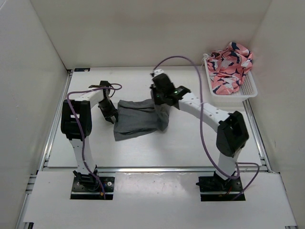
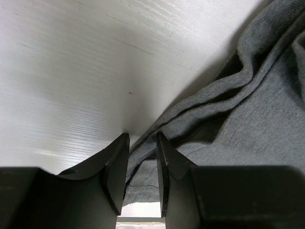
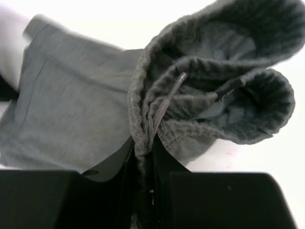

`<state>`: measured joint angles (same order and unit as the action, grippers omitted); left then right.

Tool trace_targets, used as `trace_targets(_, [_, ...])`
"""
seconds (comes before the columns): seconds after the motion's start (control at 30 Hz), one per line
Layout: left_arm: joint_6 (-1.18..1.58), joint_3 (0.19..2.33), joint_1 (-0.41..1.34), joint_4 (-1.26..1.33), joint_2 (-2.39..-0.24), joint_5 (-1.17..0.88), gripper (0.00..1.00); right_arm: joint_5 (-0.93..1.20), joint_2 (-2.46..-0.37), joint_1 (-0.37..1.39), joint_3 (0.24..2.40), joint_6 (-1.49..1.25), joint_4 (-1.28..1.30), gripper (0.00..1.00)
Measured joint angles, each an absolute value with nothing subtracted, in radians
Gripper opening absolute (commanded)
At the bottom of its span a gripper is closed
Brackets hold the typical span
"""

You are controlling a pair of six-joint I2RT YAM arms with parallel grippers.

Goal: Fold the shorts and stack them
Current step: Fold the shorts

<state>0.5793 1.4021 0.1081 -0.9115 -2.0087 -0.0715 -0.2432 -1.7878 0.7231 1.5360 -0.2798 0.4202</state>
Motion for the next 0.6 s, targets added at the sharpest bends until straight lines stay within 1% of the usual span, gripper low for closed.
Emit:
trace_targets(0.13, [0.579,1.402,0.108,-0.911,-2.009,-0.072,0.4,-0.306,-1.897,0.876,1.663,-0.211,0.489,0.0])
trace_targets(0.27, [0.579,1.402,0.108,-0.911,-2.009,-0.072,0.4,-0.348,-1.986,0.972,1.772,-0.175,0.539,0.0])
trace_targets(0.6, [0.579,1.402,0.108,-0.909,-2.009,-0.073,0.4,-0.387,-2.131,1.033,1.936,-0.149,0.591,0.0])
